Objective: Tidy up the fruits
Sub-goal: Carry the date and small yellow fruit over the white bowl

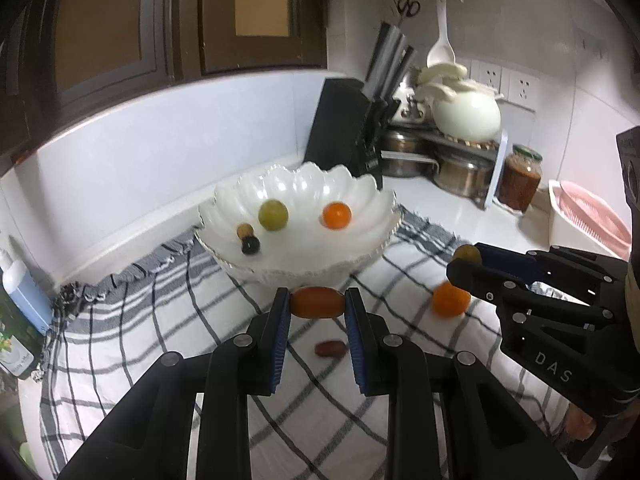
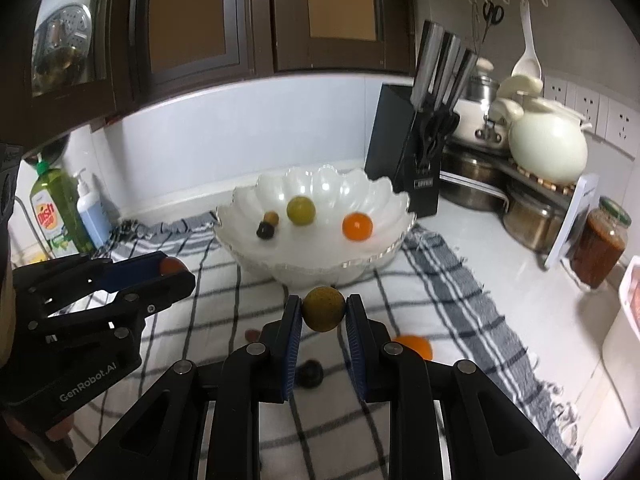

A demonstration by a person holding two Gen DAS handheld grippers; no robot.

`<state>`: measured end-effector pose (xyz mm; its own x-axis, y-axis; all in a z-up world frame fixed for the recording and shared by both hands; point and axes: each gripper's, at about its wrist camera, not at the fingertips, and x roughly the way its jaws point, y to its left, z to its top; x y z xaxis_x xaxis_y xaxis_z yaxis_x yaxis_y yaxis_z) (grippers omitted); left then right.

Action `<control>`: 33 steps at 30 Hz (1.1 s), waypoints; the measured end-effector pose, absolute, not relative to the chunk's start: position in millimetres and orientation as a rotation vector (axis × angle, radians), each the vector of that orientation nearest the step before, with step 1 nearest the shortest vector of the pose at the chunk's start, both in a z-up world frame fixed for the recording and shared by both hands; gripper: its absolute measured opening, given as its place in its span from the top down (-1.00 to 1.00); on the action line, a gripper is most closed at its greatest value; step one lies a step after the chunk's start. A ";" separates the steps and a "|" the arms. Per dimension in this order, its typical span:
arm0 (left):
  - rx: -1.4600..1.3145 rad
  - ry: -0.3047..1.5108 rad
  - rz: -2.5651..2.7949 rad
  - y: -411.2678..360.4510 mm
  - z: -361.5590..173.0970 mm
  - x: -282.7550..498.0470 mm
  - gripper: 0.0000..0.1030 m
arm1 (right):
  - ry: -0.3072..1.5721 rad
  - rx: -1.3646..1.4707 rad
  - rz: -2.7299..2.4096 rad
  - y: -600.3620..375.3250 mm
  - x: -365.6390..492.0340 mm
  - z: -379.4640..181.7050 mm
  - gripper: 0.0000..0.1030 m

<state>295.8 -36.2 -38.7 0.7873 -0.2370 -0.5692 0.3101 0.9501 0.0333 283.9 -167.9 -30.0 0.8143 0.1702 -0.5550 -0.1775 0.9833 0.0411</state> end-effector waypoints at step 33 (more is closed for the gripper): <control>0.165 0.469 -0.225 -44.8 8.5 382.6 0.46 | 0.517 -0.052 0.191 -167.6 379.2 7.8 0.53</control>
